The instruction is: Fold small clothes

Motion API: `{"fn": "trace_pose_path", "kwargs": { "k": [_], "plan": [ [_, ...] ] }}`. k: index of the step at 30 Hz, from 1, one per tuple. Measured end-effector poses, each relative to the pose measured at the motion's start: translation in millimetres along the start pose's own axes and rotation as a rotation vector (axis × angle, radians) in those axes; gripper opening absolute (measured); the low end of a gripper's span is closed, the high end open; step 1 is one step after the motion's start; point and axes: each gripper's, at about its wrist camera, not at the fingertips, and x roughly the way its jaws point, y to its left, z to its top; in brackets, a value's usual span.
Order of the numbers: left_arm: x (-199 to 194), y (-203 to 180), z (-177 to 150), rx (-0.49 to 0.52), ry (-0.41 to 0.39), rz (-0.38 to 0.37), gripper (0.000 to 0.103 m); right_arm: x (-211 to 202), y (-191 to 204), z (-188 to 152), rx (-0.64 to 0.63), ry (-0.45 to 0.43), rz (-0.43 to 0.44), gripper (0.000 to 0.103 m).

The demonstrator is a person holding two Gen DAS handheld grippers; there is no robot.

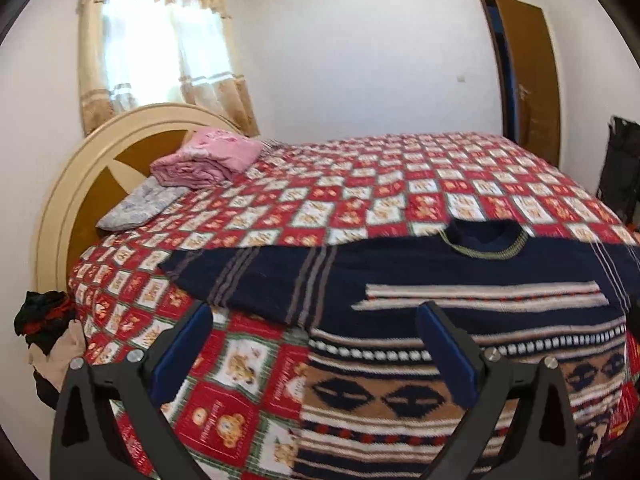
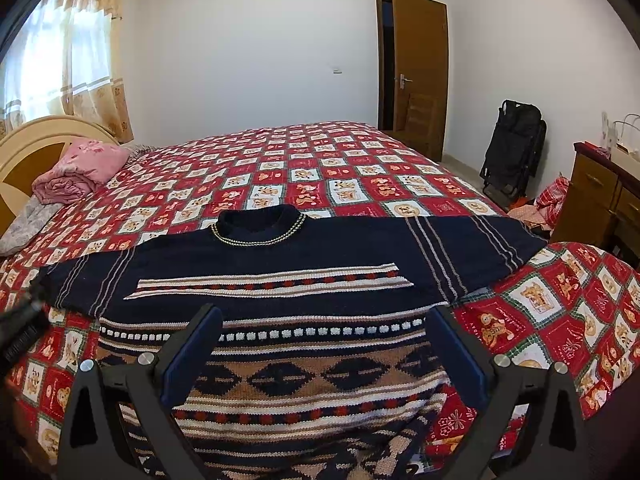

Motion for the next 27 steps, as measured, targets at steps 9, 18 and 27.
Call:
{"fn": "trace_pose_path", "kwargs": {
  "k": [9,18,27],
  "plan": [
    [1,35,8,-0.082,-0.009,0.066,0.103,-1,5,2,-0.015,-0.002,0.011,0.102],
    [2,43,7,-0.096,-0.007,0.071,0.103,0,6,3,-0.018,0.002,0.011,0.102],
    [3,40,7,-0.093,0.012,0.061,0.103,1,3,4,-0.009,0.007,0.013,0.102]
  ]
}}
